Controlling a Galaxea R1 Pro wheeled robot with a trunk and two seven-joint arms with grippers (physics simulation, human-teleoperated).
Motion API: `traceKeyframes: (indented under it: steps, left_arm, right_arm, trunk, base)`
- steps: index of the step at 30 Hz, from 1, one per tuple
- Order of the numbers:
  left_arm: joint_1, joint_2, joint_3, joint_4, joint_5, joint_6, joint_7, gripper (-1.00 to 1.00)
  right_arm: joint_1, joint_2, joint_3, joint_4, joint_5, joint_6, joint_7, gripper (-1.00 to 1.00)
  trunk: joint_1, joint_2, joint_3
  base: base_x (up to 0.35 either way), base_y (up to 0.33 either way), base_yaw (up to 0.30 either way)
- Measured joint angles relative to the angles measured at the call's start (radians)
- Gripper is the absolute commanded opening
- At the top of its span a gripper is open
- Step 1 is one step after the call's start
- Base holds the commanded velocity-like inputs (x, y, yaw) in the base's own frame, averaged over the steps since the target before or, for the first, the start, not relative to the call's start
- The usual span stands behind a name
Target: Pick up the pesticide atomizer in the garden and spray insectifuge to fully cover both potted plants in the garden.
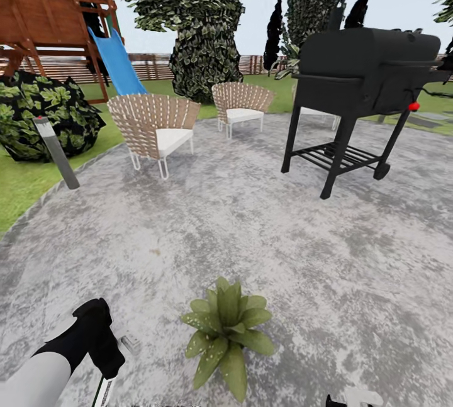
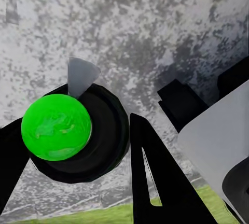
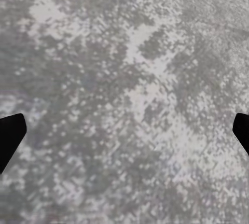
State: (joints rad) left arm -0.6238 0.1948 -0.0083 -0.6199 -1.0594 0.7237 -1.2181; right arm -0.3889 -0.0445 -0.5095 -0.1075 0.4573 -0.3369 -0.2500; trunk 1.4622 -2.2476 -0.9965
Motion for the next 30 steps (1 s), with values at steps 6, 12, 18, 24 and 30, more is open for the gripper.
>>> traceKeyframes:
  steps: [6, 12, 18, 24, 30]
  left_arm:
    - [-0.001, 0.0, 0.001, 0.0, 0.001, 0.0, 0.0, -1.0]
    - [-0.001, 0.0, 0.003, -0.001, 0.001, 0.0, 0.0, -1.0]
    - [-0.003, 0.0, 0.004, -0.001, 0.001, 0.0, 0.0, -1.0]
    - [-0.006, 0.0, 0.004, -0.001, 0.001, 0.001, 0.0, -1.0]
    - [-0.009, 0.0, 0.004, -0.001, 0.001, 0.002, 0.0, -1.0]
  right_arm:
    - [0.0, 0.0, 0.0, 0.0, 0.0, 0.0, 0.0, 1.0]
    - [0.0, 0.0, 0.0, 0.0, 0.0, 0.0, 0.0, 1.0]
    - [0.0, 0.0, 0.0, 0.0, 0.0, 0.0, 0.0, 1.0]
    - [0.0, 0.0, 0.0, 0.0, 0.0, 0.0, 0.0, 1.0]
    - [0.0, 0.0, 0.0, 0.0, 0.0, 0.0, 0.0, 1.0]
  trunk:
    - [0.0, 0.0, 0.0]
    - [0.0, 0.0, 0.0]
    - [0.0, 0.0, 0.0]
    - [0.0, 0.0, 0.0]
    - [0.0, 0.0, 0.0]
  base:
    - [0.0, -0.254, 0.277]
    - [0.0, -0.272, 0.278]
    - [0.0, -0.274, 0.278]
    - [0.0, -0.274, 0.278]
    - [0.0, -0.276, 0.278]
